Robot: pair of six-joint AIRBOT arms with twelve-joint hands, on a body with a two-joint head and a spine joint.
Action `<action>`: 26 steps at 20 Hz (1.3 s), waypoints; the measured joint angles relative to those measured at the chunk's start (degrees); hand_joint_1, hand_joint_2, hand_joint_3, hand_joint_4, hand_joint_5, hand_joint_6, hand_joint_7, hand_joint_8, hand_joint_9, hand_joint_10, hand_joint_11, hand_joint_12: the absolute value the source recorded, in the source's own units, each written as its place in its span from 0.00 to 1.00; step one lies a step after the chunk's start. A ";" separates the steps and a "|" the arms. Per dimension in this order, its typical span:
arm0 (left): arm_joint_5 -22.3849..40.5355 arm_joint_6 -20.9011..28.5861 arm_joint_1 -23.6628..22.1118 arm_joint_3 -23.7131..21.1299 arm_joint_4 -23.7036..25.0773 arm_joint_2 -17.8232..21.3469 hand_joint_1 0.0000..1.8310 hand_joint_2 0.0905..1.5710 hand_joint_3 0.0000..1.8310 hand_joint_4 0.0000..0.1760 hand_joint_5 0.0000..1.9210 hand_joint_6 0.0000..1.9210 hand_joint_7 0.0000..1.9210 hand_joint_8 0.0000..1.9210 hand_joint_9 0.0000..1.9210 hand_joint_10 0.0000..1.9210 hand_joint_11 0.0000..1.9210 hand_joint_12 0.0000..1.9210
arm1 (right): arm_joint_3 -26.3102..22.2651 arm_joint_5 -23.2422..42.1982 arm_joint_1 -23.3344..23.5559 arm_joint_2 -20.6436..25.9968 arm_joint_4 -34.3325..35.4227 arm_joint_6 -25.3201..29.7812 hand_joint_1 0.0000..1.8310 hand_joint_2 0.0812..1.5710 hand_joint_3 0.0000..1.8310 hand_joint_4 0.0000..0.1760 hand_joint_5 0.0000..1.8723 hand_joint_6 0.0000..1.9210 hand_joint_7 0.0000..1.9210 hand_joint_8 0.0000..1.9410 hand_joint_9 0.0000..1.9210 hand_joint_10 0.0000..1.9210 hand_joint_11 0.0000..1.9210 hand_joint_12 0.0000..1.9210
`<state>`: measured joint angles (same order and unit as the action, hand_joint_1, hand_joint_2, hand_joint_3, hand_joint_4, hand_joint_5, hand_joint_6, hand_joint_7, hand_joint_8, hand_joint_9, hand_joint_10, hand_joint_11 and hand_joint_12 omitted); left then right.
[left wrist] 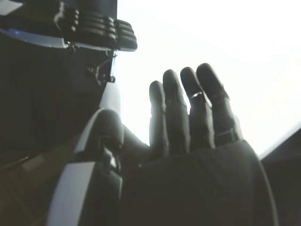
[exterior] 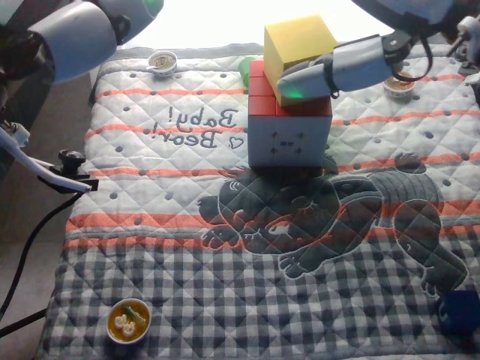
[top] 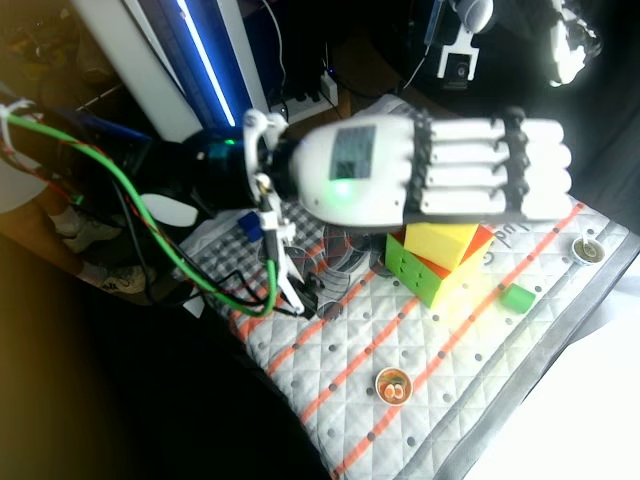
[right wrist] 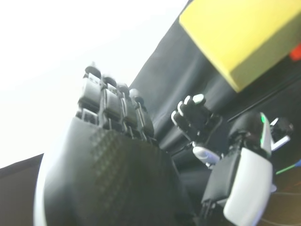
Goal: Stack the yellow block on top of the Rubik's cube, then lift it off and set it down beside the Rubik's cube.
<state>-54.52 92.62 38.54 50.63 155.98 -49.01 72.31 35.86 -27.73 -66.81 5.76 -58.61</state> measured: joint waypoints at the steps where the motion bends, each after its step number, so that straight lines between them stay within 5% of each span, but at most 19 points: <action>1: -0.22 0.17 0.22 0.00 0.09 0.00 0.27 0.89 0.00 0.00 0.14 0.34 0.20 0.21 0.10 0.43 0.00 0.79 | 0.28 -0.74 0.07 -0.33 0.11 -0.02 0.27 0.46 0.00 0.00 0.00 0.00 0.00 0.00 0.00 0.00 0.00 0.00; 7: -0.55 1.55 0.92 0.00 0.11 0.00 0.34 0.88 0.00 0.00 0.13 0.41 0.14 0.33 0.07 0.47 0.00 0.80 | 2.19 -6.21 0.07 -2.58 -0.33 -0.02 0.25 0.56 0.02 0.00 0.00 0.00 0.00 0.00 0.00 0.00 0.01 0.01; 8: -0.79 1.81 0.98 0.00 0.11 0.00 0.35 0.92 0.00 0.73 0.20 0.93 0.14 0.35 0.06 0.49 0.00 0.80 | 2.45 -7.04 0.07 -2.62 -0.26 -0.02 0.28 0.53 0.01 0.00 0.00 0.00 0.00 0.00 0.00 0.00 0.01 0.01; 9: -0.79 1.97 0.98 0.00 0.07 0.00 0.35 0.92 0.00 0.73 0.20 0.93 0.14 0.35 0.06 0.49 0.00 0.80 | 2.64 -7.37 0.07 -2.71 -0.26 -0.02 0.28 0.53 0.01 0.00 0.00 0.00 0.00 0.00 0.00 0.00 0.01 0.01; 10: -0.87 2.10 1.03 0.00 0.09 0.00 0.35 0.93 0.00 0.57 0.20 0.96 0.15 0.36 0.07 0.49 0.00 0.80 | 2.82 -7.65 0.07 -2.75 -0.17 -0.02 0.29 0.54 0.00 0.00 0.03 0.00 0.03 0.00 0.04 0.01 0.00 0.14; 11: -1.44 2.78 1.46 0.00 0.52 0.00 0.37 0.94 0.00 0.37 0.20 0.96 0.16 0.36 0.09 0.50 0.00 0.82 | 2.86 -7.91 0.07 -2.86 0.00 -0.02 0.36 0.60 0.01 0.00 0.13 0.02 0.12 0.01 0.13 0.02 0.00 0.51; 12: -1.38 2.89 1.53 -0.02 0.57 0.00 0.37 0.94 0.00 0.33 0.20 0.97 0.16 0.36 0.09 0.50 0.00 0.81 | 2.84 -7.96 0.07 -2.86 -0.15 -0.02 0.38 0.65 0.01 0.00 0.23 0.05 0.20 0.03 0.19 0.05 0.00 0.65; 13: -1.42 3.06 1.68 -0.02 0.59 0.00 0.37 0.94 0.00 0.33 0.20 0.97 0.16 0.36 0.09 0.50 0.00 0.81 | 2.84 -8.11 0.07 -2.95 -0.28 -0.02 0.38 0.65 0.01 0.00 0.23 0.05 0.20 0.03 0.19 0.05 0.00 0.65; 14: -1.40 3.13 1.70 0.00 0.37 0.00 0.39 0.93 0.00 0.09 0.20 0.96 0.16 0.39 0.09 0.52 0.00 0.83 | 2.84 -8.22 0.07 -3.04 -0.24 0.00 0.49 0.71 0.00 0.00 0.36 0.03 0.32 0.16 0.19 0.57 0.12 0.88; 15: -1.49 3.23 1.70 0.00 0.39 0.00 0.39 0.93 0.00 0.09 0.20 0.96 0.16 0.39 0.09 0.52 0.00 0.83 | 2.84 -8.15 0.09 -3.06 -0.17 0.11 0.49 0.71 0.00 0.00 0.36 0.03 0.32 0.16 0.19 0.57 0.12 0.88; 16: -1.79 3.30 1.81 0.00 0.42 0.00 0.40 0.93 0.00 0.03 0.21 0.95 0.16 0.41 0.10 0.53 0.00 0.83 | 2.84 -7.76 0.17 -3.10 -0.17 0.11 0.55 0.72 0.00 0.00 0.38 0.03 0.33 0.37 0.26 0.69 0.24 0.89; 17: -1.81 3.39 1.81 0.00 0.42 0.00 0.40 0.93 0.00 0.02 0.21 0.95 0.16 0.42 0.10 0.53 0.00 0.83 | 2.84 -7.74 0.28 -3.10 -0.09 0.22 0.64 0.76 0.00 0.00 0.34 0.55 0.43 0.64 0.34 0.73 0.33 0.88; 18: -1.88 3.50 1.97 0.00 0.44 0.00 0.40 0.93 0.00 0.02 0.21 0.95 0.16 0.42 0.10 0.53 0.00 0.83 | 2.84 -7.56 0.28 -3.10 -0.07 0.17 0.65 0.78 0.00 0.00 0.33 0.66 0.43 0.73 0.34 0.75 0.34 0.89; 20: -1.90 3.52 2.29 0.00 0.28 0.00 0.40 0.93 0.00 0.09 0.21 0.95 0.16 0.44 0.10 0.56 0.00 0.87 | 2.84 -7.43 0.28 -3.08 -0.02 0.15 0.66 0.79 0.00 0.00 0.34 0.66 0.42 0.79 0.37 0.84 0.35 0.96; 21: -1.92 3.54 2.47 -0.02 0.09 0.00 0.41 0.93 0.00 0.00 0.21 0.95 0.15 0.48 0.10 0.60 0.00 0.87 | 2.84 -7.43 0.28 -3.08 0.04 0.15 0.66 0.80 0.00 0.00 0.33 0.69 0.41 0.80 0.36 0.86 0.33 0.98; 24: -2.16 3.67 2.84 -0.07 -0.28 0.00 0.42 0.93 0.00 0.00 0.21 0.95 0.14 0.48 0.10 0.59 0.01 0.86 | 2.56 -7.34 0.35 -3.06 0.02 0.11 0.64 0.83 0.00 0.00 0.28 0.74 0.38 0.87 0.32 0.92 0.30 1.00; 26: -2.23 3.67 3.08 -0.07 -0.76 0.00 0.40 0.92 0.00 0.19 0.22 0.94 0.16 0.44 0.11 0.55 0.00 0.85 | 1.31 -6.43 0.35 -3.04 0.17 0.09 0.65 0.82 0.00 0.00 0.30 0.71 0.38 0.87 0.35 0.97 0.35 1.00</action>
<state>-56.75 96.29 41.63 50.57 155.22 -49.01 73.63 29.43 -27.38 -69.84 5.93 -58.52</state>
